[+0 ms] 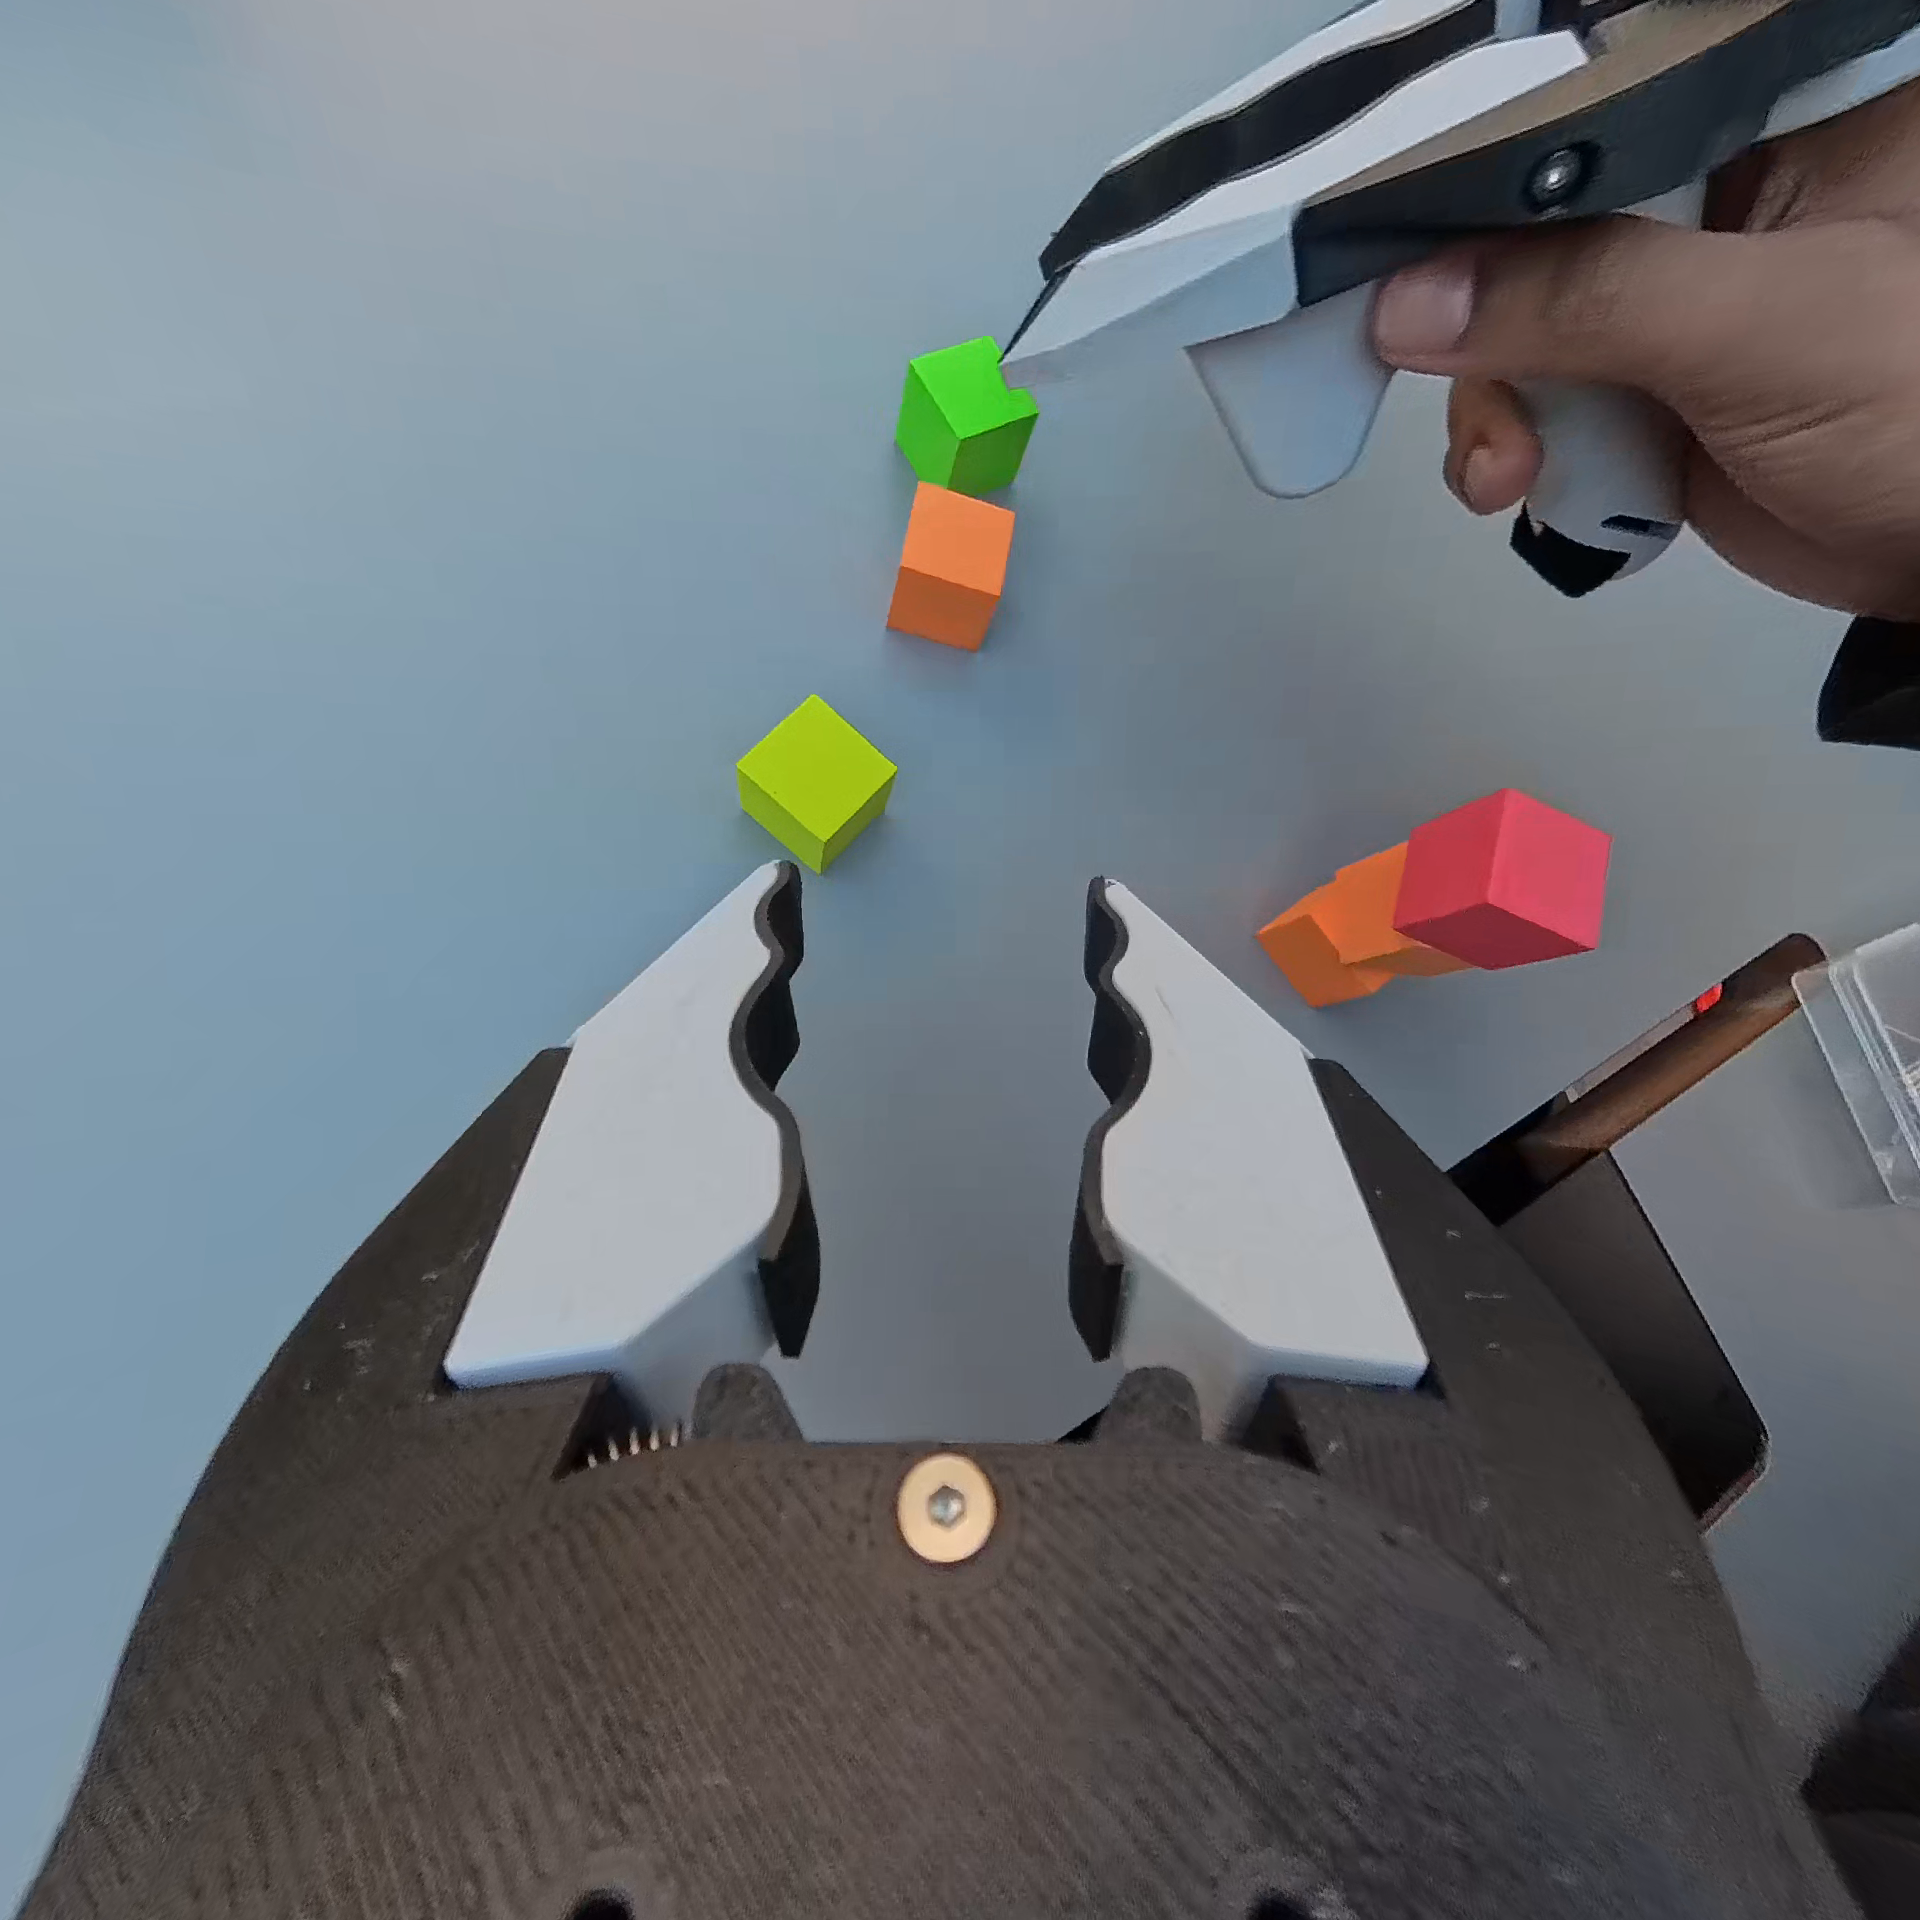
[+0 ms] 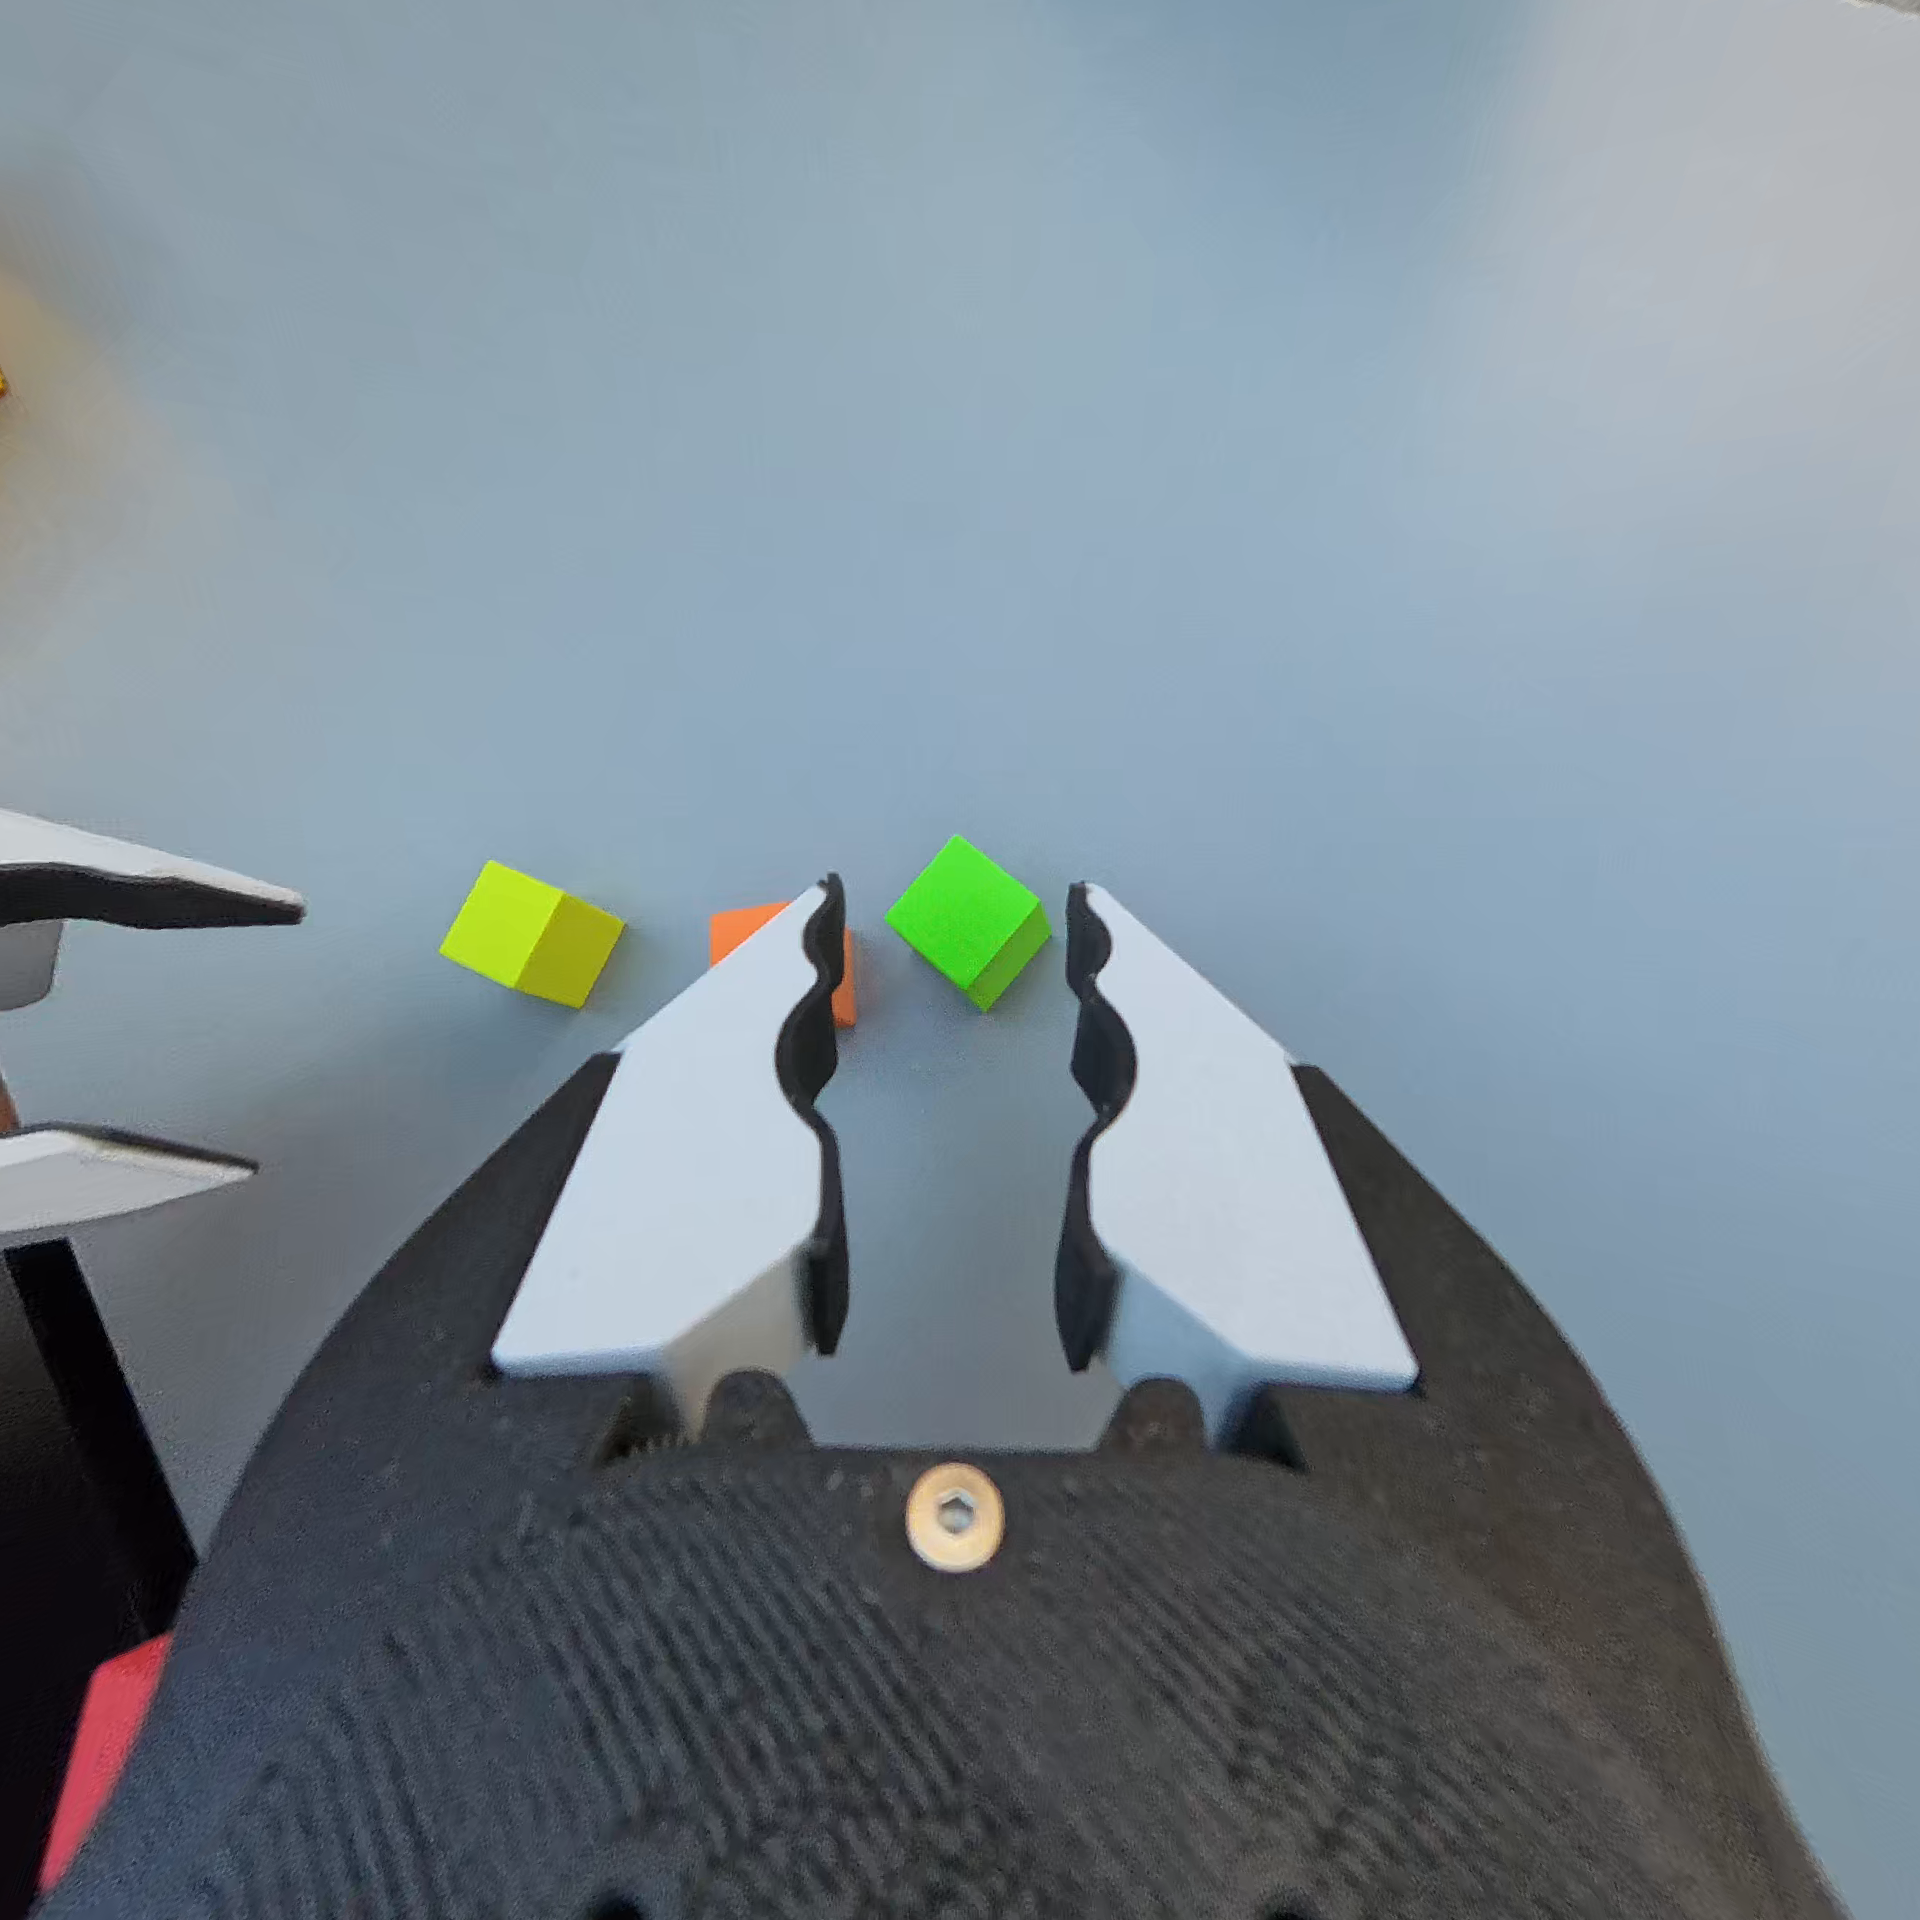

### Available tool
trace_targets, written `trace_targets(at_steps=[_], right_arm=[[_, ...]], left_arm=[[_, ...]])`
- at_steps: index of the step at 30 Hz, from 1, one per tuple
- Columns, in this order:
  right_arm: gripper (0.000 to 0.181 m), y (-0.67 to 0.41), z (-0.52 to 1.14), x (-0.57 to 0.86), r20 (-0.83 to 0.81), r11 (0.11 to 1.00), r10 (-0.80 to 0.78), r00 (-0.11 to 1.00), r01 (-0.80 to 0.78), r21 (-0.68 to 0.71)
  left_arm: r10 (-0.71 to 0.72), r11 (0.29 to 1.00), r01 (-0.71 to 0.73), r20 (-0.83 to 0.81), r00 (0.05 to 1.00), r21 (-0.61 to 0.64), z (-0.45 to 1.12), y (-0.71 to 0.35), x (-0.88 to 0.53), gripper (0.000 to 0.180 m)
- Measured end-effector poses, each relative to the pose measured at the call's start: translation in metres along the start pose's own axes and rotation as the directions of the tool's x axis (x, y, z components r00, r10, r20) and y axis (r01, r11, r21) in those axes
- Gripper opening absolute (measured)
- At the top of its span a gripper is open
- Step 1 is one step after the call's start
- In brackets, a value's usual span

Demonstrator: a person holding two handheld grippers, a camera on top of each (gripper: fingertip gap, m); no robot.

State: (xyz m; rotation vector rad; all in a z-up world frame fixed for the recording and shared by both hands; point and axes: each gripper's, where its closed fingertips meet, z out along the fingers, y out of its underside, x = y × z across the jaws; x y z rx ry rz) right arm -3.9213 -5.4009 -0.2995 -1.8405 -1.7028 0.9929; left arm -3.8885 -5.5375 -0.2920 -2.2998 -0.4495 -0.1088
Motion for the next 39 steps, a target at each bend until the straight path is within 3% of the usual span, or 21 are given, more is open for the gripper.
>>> trace_targets(at_steps=[5,9,14,15,17,23,39], right_arm=[[0.031,0.011,0.030,0.002,0.016,0.994,0.005,1.000,-0.004,-0.110],[0.031,-0.013,0.001,0.000,0.010,0.999,0.038,0.999,-0.038,0.022],[0.031,-0.016,-0.073,-0.019,0.043,0.984,0.075,0.996,-0.080,0.157],[0.031,-0.012,-0.088,-0.025,0.046,0.982,0.073,0.996,-0.080,0.169],[0.031,0.000,-0.113,-0.040,0.070,0.979,0.078,0.995,-0.089,0.183],[0.031,0.046,-0.146,-0.092,0.149,0.990,0.035,0.988,-0.054,0.128],[0.031,0.059,-0.113,-0.121,0.213,0.998,-0.008,0.977,-0.005,0.060]], left_arm=[[-0.031,0.999,0.030,0.125,0.992,0.011,0.003,-0.003,-0.024,0.069],[-0.015,1.000,0.015,0.150,0.989,0.004,0.012,-0.008,-0.033,0.072],[0.007,0.999,-0.001,0.115,0.993,-0.050,0.037,-0.006,-0.034,0.064],[0.011,0.997,-0.003,0.103,0.995,-0.074,0.043,-0.003,-0.034,0.060],[0.015,0.994,-0.010,0.044,0.999,-0.109,0.050,0.002,-0.028,0.034],[-0.030,0.999,0.029,-0.045,0.999,-0.029,0.026,-0.019,-0.006,0.033],[0.128,0.992,-0.121,-0.186,0.974,0.045,-0.041,-0.022,0.080,0.033]])
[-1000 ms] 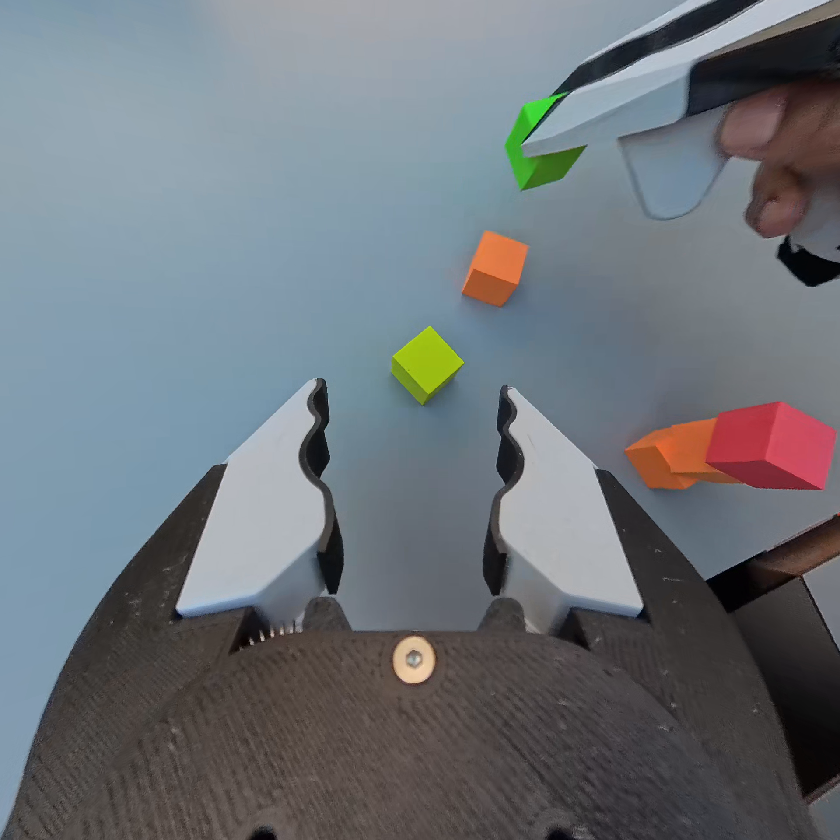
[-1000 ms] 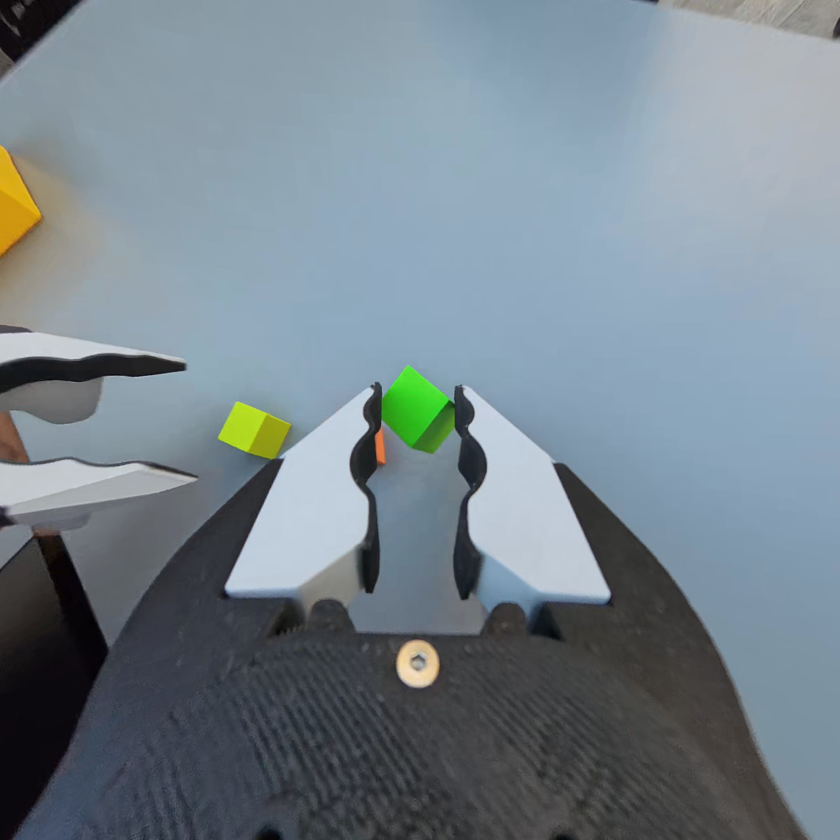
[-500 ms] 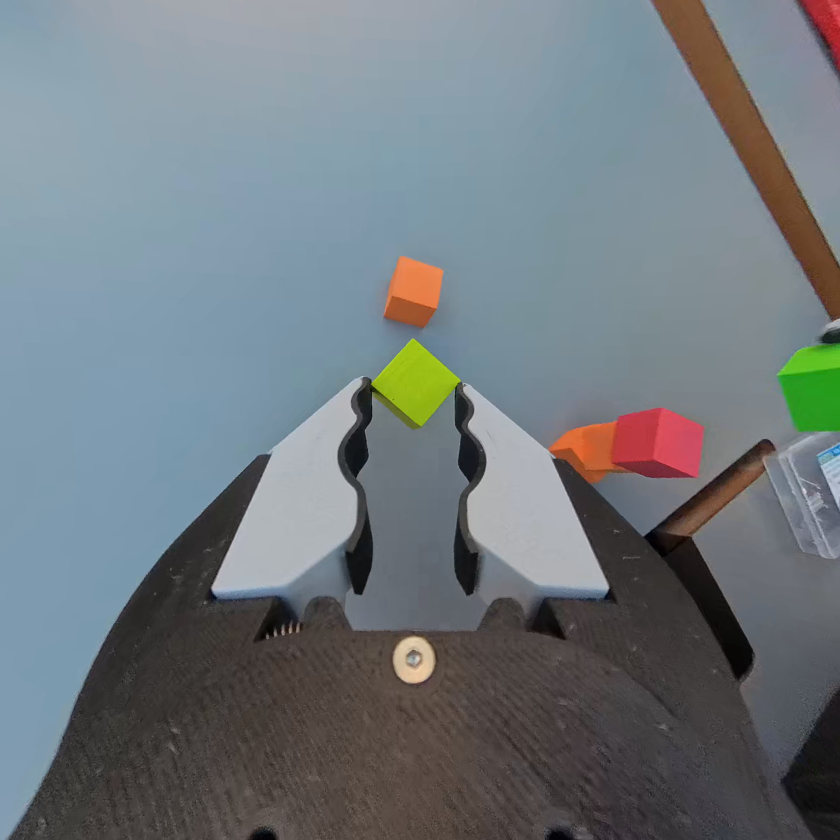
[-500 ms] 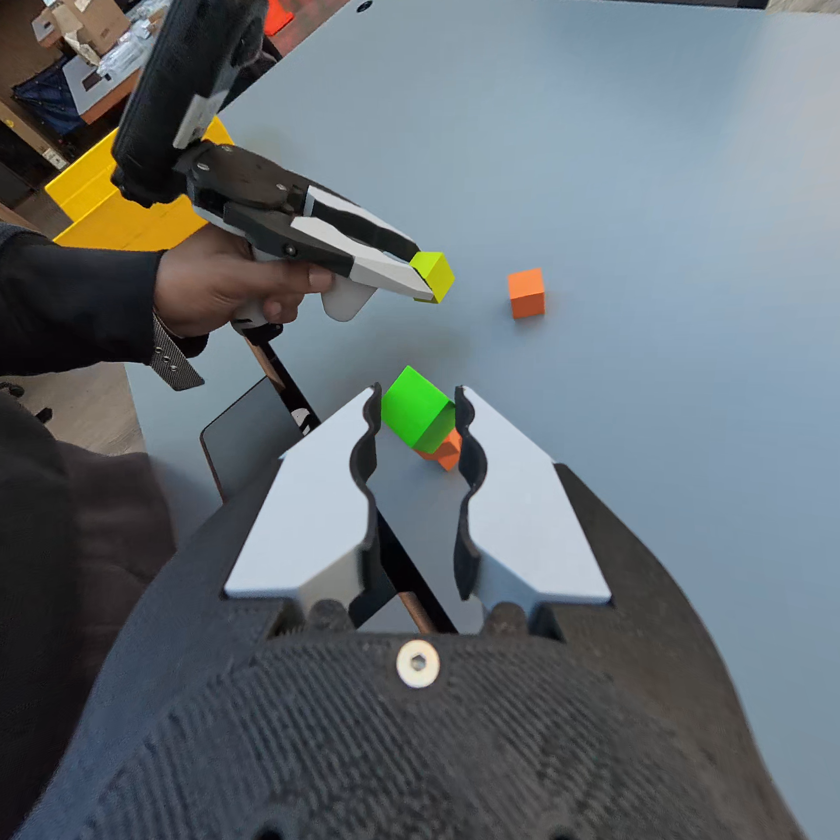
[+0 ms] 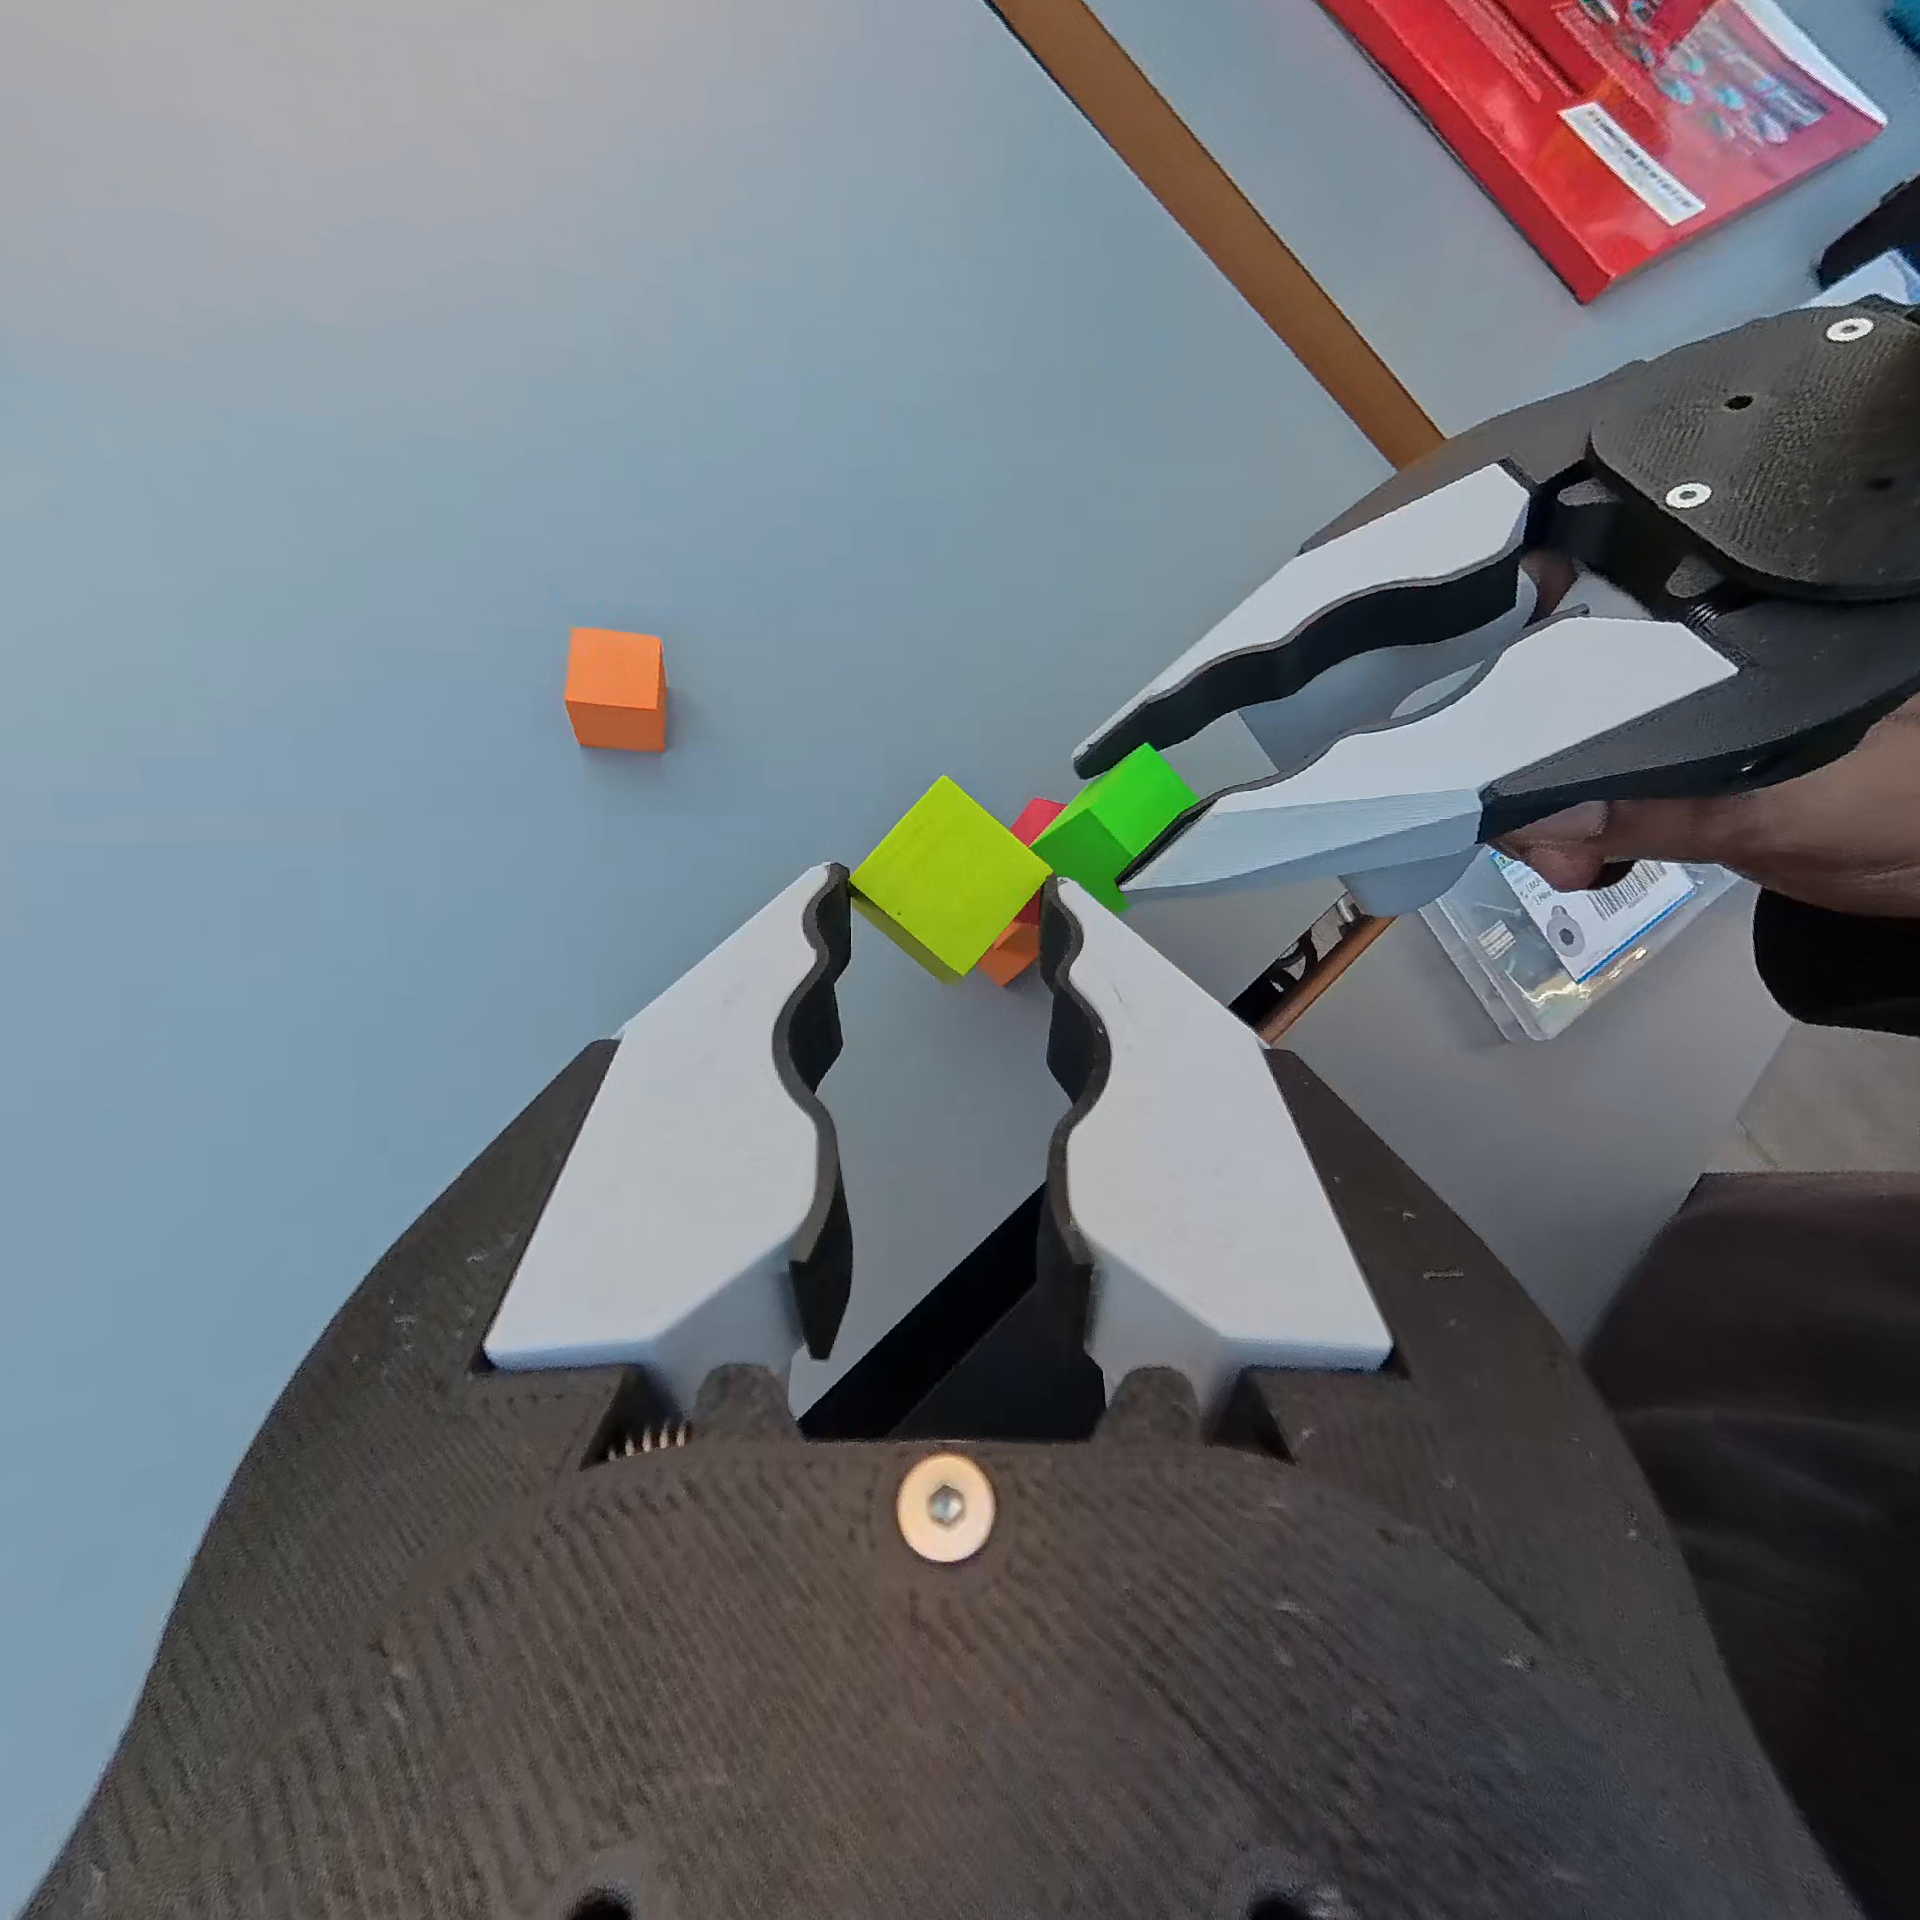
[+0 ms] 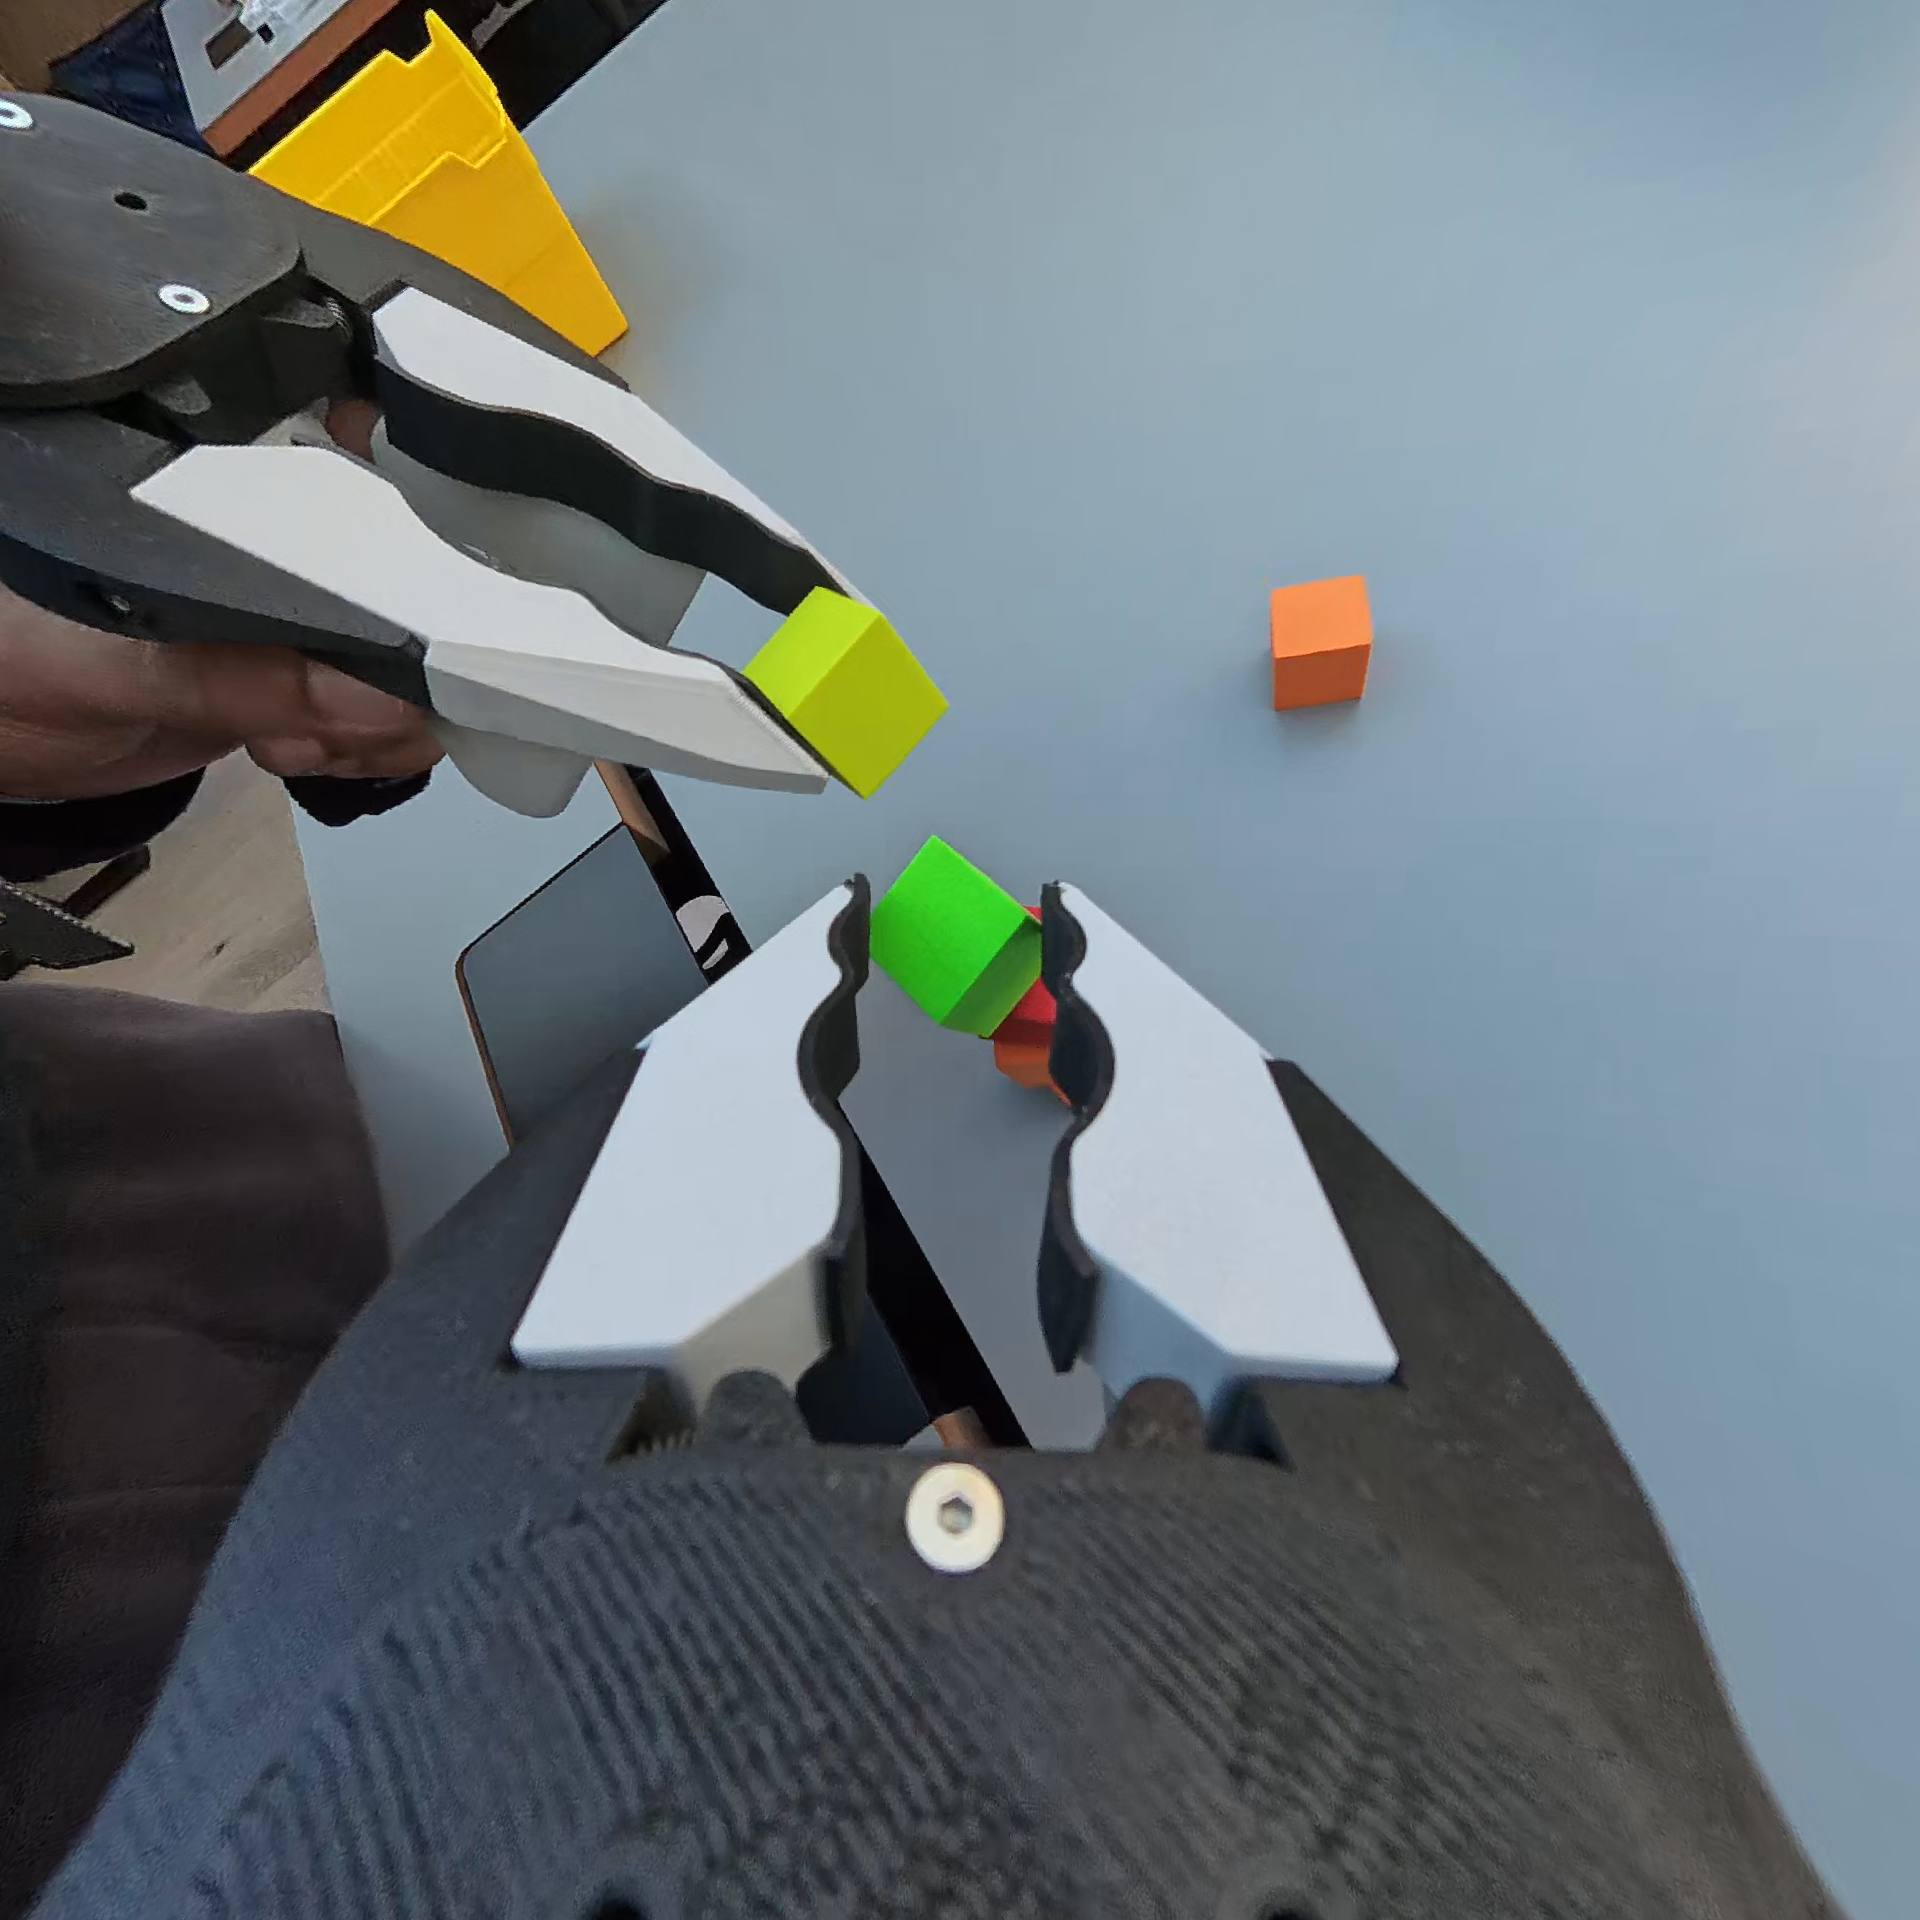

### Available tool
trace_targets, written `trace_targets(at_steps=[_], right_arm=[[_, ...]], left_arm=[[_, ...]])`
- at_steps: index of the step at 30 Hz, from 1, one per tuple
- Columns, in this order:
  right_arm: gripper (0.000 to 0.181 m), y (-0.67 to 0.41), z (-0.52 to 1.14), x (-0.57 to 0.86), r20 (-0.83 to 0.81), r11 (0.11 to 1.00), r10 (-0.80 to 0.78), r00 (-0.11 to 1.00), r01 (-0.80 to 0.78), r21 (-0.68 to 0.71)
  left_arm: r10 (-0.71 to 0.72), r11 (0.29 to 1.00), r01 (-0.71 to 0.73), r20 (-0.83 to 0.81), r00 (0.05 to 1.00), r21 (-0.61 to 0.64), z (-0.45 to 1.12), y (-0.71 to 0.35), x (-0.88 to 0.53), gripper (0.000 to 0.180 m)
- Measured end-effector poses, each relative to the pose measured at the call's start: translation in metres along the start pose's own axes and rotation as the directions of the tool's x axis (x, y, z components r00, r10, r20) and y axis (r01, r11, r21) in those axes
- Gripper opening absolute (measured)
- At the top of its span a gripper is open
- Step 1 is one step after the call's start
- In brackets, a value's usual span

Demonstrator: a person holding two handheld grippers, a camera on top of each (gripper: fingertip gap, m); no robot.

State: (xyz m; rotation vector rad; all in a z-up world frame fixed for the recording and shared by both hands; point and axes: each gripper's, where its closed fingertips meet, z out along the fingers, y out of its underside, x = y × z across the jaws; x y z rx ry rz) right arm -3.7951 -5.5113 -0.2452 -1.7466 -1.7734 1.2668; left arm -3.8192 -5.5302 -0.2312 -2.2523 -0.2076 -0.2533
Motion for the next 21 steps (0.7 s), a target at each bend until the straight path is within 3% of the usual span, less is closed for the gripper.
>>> trace_targets(at_steps=[7,12,21], right_arm=[[0.033,0.003,0.003,0.005,-0.025,0.999,-0.015,1.000,0.014,-0.032],[0.051,0.001,-0.002,0.005,-0.035,1.000,-0.025,0.999,0.024,-0.014],[0.053,0.016,-0.028,0.017,-0.098,0.999,0.040,0.994,-0.039,0.009]], left_arm=[[0.019,1.000,-0.019,-0.024,1.000,0.012,0.002,-0.011,0.005,0.033],[0.039,0.999,-0.038,-0.044,0.998,0.033,0.003,-0.023,0.010,0.033],[0.181,0.983,-0.184,-0.173,0.968,-0.001,0.012,-0.021,0.046,0.033]])
